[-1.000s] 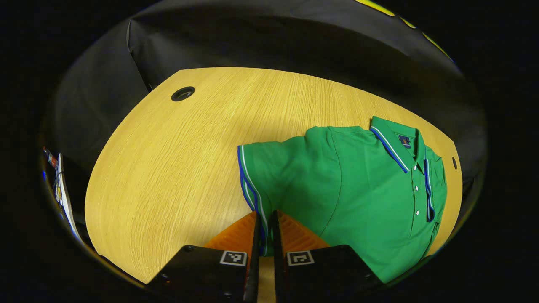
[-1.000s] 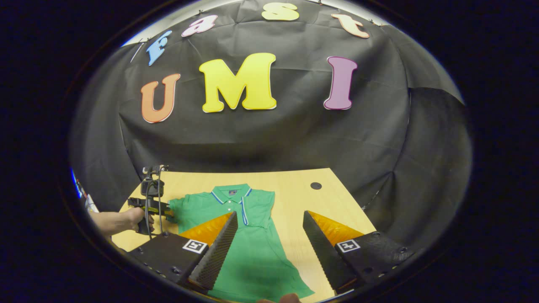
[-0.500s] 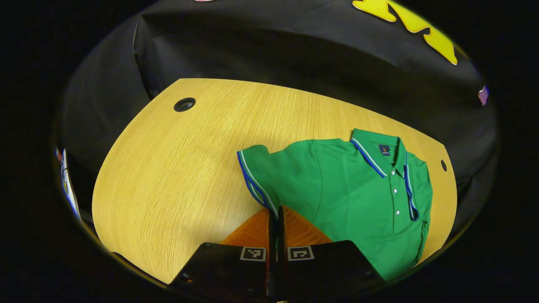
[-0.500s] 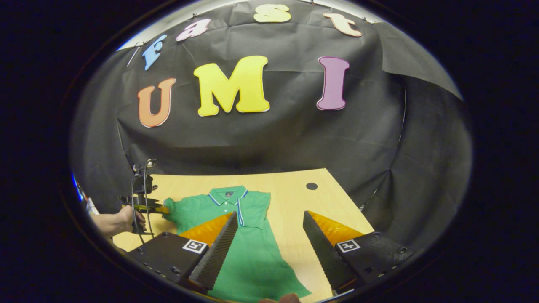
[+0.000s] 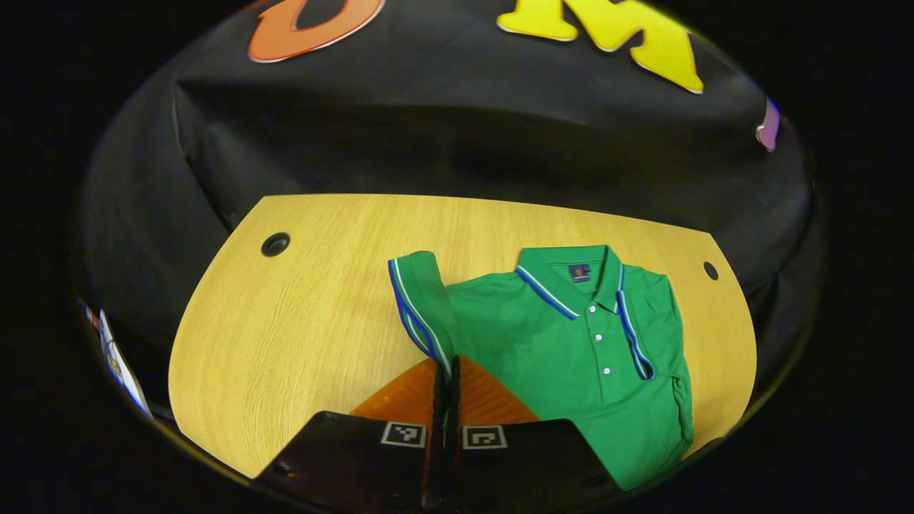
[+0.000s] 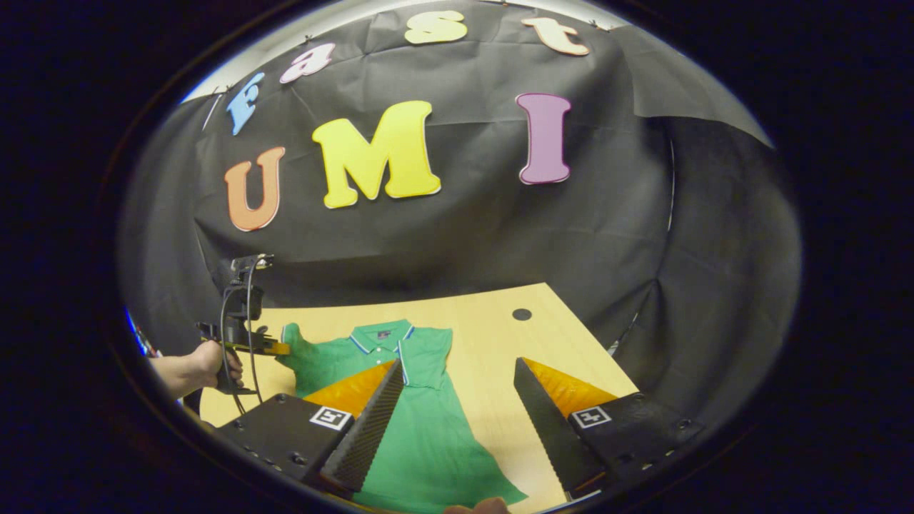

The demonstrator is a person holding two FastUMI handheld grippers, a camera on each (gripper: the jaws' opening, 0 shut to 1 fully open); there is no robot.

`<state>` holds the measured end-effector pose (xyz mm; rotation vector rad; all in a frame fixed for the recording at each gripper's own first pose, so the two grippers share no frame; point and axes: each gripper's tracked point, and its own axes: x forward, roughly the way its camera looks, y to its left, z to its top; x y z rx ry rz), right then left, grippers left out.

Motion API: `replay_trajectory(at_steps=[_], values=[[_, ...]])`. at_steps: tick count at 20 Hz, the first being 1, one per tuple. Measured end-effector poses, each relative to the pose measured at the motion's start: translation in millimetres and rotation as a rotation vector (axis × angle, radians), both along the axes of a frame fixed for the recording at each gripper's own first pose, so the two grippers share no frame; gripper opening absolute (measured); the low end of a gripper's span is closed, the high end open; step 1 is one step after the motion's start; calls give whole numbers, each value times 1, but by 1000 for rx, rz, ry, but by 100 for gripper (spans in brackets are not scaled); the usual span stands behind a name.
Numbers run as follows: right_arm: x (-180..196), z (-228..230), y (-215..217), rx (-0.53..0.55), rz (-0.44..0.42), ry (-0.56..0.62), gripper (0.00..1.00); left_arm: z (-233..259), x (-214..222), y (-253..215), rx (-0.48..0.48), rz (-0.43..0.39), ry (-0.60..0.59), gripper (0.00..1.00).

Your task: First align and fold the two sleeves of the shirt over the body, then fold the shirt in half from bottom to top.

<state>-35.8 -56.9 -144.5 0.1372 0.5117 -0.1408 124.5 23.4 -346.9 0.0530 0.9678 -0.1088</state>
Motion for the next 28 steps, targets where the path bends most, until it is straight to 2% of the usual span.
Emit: replay_trajectory(at_steps=[3, 4, 6, 8, 11, 12, 14, 16, 17, 18, 20, 22, 23, 24, 28], values=[[-9, 2, -22, 2, -48, 0, 92, 5, 7, -61, -2, -113, -17, 6], [-11, 1, -28, 7, -63, 4, 96, 7, 6, -78, -10, -142, -20, 7], [-16, -1, -38, 12, -85, 12, 96, 11, 0, -116, -73, -199, -15, 10], [-17, -2, -42, 10, -94, 16, 96, 18, -7, -134, -115, -209, -11, 20], [-15, -2, -38, 5, -77, 16, 92, 28, -6, -123, -110, -146, -36, 100], [-14, -2, -35, 2, -65, 17, 96, 32, -11, -121, -112, -121, -46, 100], [-10, -2, -27, -3, -37, 16, 92, 40, -13, -109, -118, -86, -67, 100], [-5, -3, -19, -7, -4, 17, 96, 54, -18, -98, -128, -61, -95, 100], [-3, -4, -14, -14, 15, 18, 92, 61, -21, -94, -143, -48, -109, 100], [0, -5, -11, -23, 37, 18, 96, 69, -25, -91, -161, -36, -123, 100], [5, -5, -7, -46, 76, 18, 96, 87, -35, -82, -185, -17, -164, 100], [9, -5, -3, -60, 120, 16, 92, 103, -45, -69, -186, 3, -202, 100], [11, -8, -1, -68, 139, 15, 96, 113, -51, -62, -190, 20, -226, 100], [12, -7, 0, -74, 155, 13, 92, 124, -59, -55, -197, 34, -248, 100], [7, -13, 9, -93, 208, 33, 96, 165, -92, -26, -169, 71, -351, 100]])
